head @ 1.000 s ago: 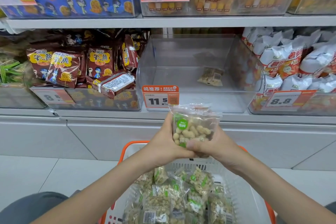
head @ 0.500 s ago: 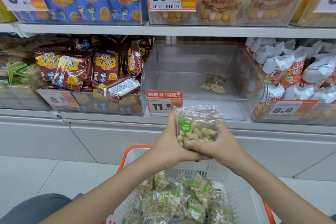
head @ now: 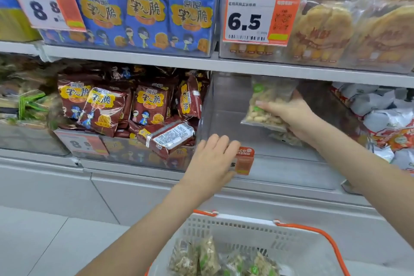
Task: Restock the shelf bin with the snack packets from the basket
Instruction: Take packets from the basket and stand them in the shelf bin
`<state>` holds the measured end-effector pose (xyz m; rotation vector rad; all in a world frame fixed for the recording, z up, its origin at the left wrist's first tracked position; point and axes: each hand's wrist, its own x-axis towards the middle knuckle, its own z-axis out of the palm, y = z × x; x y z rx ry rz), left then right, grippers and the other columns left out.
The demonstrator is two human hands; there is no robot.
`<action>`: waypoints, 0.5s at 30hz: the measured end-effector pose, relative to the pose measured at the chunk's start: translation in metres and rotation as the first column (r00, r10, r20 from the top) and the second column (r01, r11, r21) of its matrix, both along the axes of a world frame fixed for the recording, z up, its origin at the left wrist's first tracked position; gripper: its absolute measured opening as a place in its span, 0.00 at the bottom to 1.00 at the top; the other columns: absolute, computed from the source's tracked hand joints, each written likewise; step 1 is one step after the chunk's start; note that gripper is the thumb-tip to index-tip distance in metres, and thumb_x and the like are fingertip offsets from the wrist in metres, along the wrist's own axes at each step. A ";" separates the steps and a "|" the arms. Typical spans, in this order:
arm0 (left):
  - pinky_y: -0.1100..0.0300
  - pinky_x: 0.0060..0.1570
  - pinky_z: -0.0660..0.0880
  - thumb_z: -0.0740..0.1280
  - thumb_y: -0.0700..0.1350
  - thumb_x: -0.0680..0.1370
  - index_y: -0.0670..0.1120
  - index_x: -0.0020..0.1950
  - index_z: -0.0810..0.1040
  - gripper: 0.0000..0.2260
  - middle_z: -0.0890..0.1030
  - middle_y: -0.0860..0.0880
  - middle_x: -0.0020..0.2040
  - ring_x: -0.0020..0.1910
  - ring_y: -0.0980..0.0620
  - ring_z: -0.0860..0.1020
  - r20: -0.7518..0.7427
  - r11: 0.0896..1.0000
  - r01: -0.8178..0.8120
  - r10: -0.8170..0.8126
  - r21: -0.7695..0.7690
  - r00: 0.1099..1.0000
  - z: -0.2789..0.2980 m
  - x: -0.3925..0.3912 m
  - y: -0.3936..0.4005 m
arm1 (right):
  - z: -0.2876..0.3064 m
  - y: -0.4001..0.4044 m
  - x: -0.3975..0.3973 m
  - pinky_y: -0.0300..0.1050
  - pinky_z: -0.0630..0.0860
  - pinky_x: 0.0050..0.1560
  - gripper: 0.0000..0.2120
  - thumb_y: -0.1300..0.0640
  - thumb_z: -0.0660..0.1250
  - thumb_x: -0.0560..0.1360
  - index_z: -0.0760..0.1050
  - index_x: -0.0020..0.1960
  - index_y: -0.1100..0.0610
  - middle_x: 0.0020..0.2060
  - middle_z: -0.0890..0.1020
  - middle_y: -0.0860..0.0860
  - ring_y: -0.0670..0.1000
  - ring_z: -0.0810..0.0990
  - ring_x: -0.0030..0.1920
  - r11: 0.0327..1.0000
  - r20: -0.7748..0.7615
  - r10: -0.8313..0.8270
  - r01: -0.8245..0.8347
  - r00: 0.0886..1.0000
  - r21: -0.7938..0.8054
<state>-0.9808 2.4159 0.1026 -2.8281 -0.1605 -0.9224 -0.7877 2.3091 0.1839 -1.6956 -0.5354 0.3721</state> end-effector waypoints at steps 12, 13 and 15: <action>0.57 0.35 0.61 0.78 0.44 0.56 0.47 0.48 0.65 0.28 0.72 0.49 0.40 0.38 0.47 0.69 0.084 0.999 -0.026 0.028 -0.023 0.996 -0.010 0.013 0.003 | -0.072 0.126 0.062 0.38 0.81 0.44 0.31 0.60 0.78 0.67 0.64 0.62 0.57 0.54 0.79 0.51 0.51 0.81 0.52 0.986 0.022 0.156 -0.155 0.987 -0.063; 0.57 0.35 0.62 0.77 0.44 0.57 0.47 0.48 0.65 0.28 0.72 0.49 0.40 0.38 0.47 0.70 0.080 0.999 -0.023 0.025 -0.026 0.996 -0.009 0.013 0.003 | -0.081 0.130 0.065 0.41 0.80 0.49 0.32 0.59 0.78 0.67 0.63 0.64 0.58 0.57 0.78 0.52 0.52 0.80 0.56 0.976 0.036 0.192 -0.187 0.981 -0.114; 0.56 0.35 0.62 0.78 0.43 0.56 0.47 0.49 0.65 0.29 0.72 0.49 0.40 0.39 0.47 0.70 0.060 0.999 -0.026 0.028 -0.033 0.998 -0.009 0.012 0.003 | -0.092 0.134 0.065 0.46 0.71 0.64 0.34 0.52 0.77 0.67 0.63 0.66 0.58 0.61 0.74 0.51 0.53 0.74 0.64 0.945 0.133 0.199 -0.154 0.971 -0.289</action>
